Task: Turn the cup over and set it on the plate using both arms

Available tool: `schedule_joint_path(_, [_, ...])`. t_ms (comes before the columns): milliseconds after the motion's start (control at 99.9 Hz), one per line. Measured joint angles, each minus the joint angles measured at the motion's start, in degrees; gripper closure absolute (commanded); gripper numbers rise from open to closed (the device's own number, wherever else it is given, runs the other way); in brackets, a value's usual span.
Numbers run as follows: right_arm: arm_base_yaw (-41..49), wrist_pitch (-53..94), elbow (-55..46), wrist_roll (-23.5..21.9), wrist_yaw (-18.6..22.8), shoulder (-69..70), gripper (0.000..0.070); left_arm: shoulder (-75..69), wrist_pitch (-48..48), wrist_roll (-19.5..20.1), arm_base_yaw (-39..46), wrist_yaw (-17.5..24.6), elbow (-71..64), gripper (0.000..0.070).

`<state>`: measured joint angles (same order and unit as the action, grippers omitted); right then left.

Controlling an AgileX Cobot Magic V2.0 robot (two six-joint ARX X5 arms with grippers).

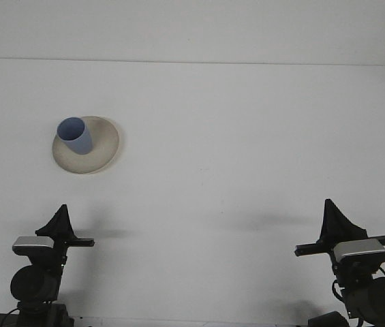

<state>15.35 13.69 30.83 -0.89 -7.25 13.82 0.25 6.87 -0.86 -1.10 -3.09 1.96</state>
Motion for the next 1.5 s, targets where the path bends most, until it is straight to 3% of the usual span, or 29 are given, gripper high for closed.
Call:
schedule_joint_path(200, [-12.5,-2.6,-6.8,7.1,9.2,-3.5,0.07,0.0,0.0,0.0,0.0,0.0,0.0,0.0687])
schedule_joint_path(300, [-16.2,-4.5,-13.4,10.7,11.6,-7.0,0.07,0.0,0.0,0.0,0.0,0.0,0.0,0.0687])
schedule_joint_path(460, [-16.2,-7.4,-23.8,14.0,12.1,-13.8,0.07,0.0,0.0,-0.1,0.0,0.0,0.0,0.0687])
schedule_joint_path(640, [-16.3,-11.3,-30.0,14.6,12.2,-13.6,0.07,0.0,0.0,-0.1,0.0,0.0,0.0,0.0687])
schedule_joint_path(1501, [-16.3,-13.3,-30.0,14.7,11.8,-13.7,0.07,0.1,-0.1,-0.1,0.0,0.0,0.0,0.0687])
